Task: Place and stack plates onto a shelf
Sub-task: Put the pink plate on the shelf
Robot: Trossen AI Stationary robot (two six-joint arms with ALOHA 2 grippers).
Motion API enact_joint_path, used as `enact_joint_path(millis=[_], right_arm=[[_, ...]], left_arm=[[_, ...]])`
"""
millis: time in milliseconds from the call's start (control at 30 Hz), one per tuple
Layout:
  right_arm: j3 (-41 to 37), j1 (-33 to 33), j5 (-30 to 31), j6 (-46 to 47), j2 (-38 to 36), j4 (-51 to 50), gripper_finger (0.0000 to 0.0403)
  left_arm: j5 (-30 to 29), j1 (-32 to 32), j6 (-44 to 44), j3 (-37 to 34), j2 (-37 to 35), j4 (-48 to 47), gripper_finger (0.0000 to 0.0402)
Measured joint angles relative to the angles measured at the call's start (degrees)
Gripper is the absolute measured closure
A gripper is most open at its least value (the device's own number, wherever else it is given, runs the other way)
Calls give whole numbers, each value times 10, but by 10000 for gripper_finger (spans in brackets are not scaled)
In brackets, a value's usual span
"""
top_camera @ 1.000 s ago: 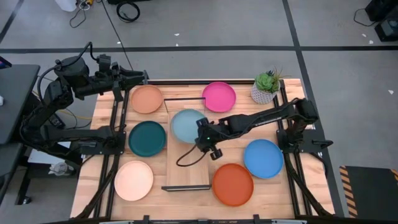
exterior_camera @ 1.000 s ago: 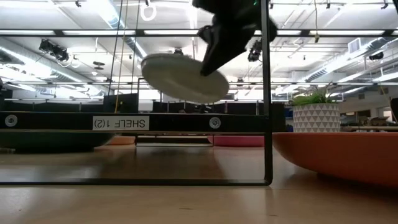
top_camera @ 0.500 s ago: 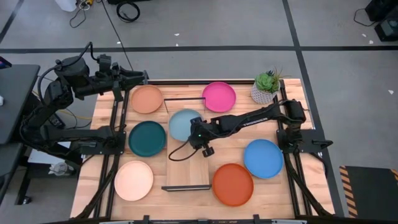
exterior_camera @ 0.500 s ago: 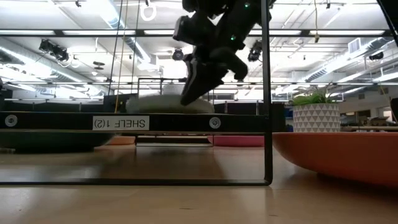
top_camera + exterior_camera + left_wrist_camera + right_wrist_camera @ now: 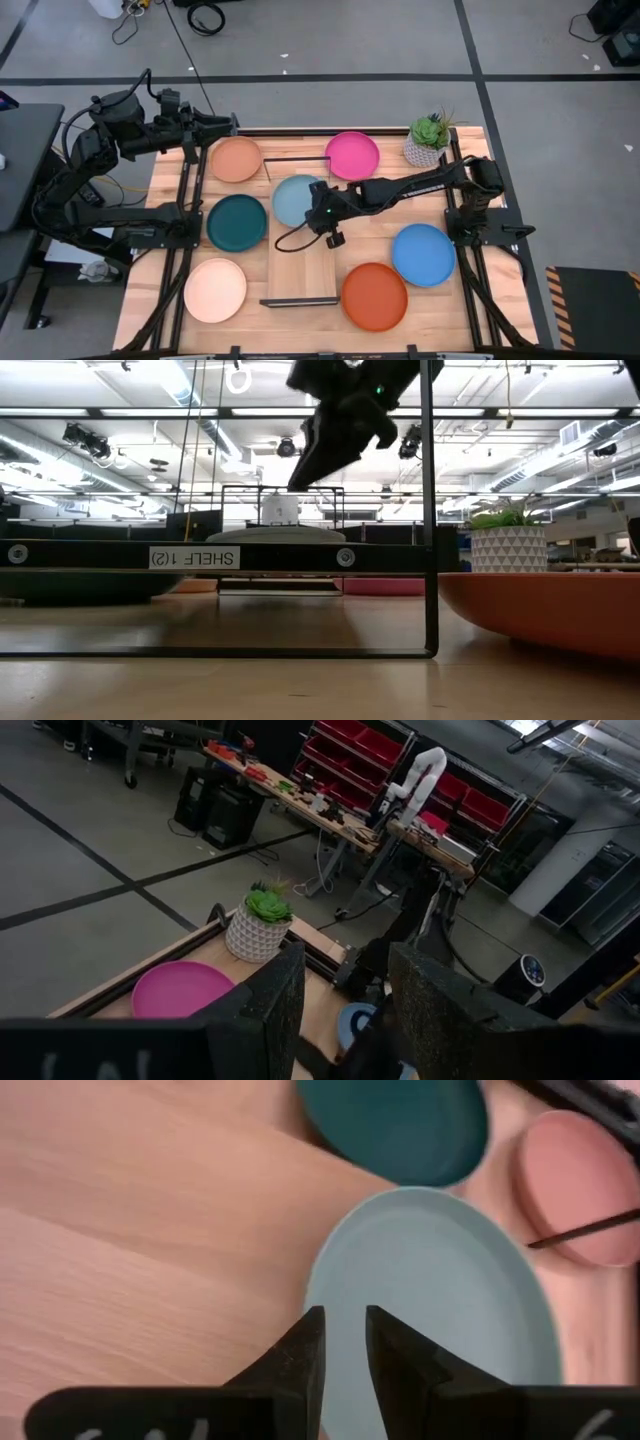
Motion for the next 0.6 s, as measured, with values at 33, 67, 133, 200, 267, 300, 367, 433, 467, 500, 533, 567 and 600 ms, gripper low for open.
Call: enact_joint_path(millis=[33,67,133,200,267,300,367,433,467,500,533,567,600], right_arm=[[0,0,15,7,-3,-4,320],[0,-2,30,12,-4,-12,320],[0,-8,42,14,-3,-41,320],[0,-13,43,16,2,-57,320],[-3,-18,45,29,3,-67,320],[-6,-20,44,38,3,-65,321],[-17,-26,41,52,4,-55,322],[-35,-30,41,54,4,-51,323],[-47,-32,41,54,5,-41,323],[-57,-34,41,54,5,-33,323],[-65,-36,41,54,5,-26,323],[-71,-37,41,52,5,-19,323],[-73,-38,41,46,5,-10,323]], left_arm=[[0,0,0,0,0,0,246],[0,0,0,0,0,0,246],[0,0,1,0,0,0,246],[0,0,1,0,0,0,246],[0,0,1,0,0,0,246],[0,0,1,0,0,0,246],[0,0,1,0,0,0,246],[0,0,1,0,0,0,246],[0,0,1,0,0,0,246],[0,0,1,0,0,0,246],[0,0,0,0,0,0,246],[0,0,1,0,0,0,246],[0,0,0,0,0,0,246]])
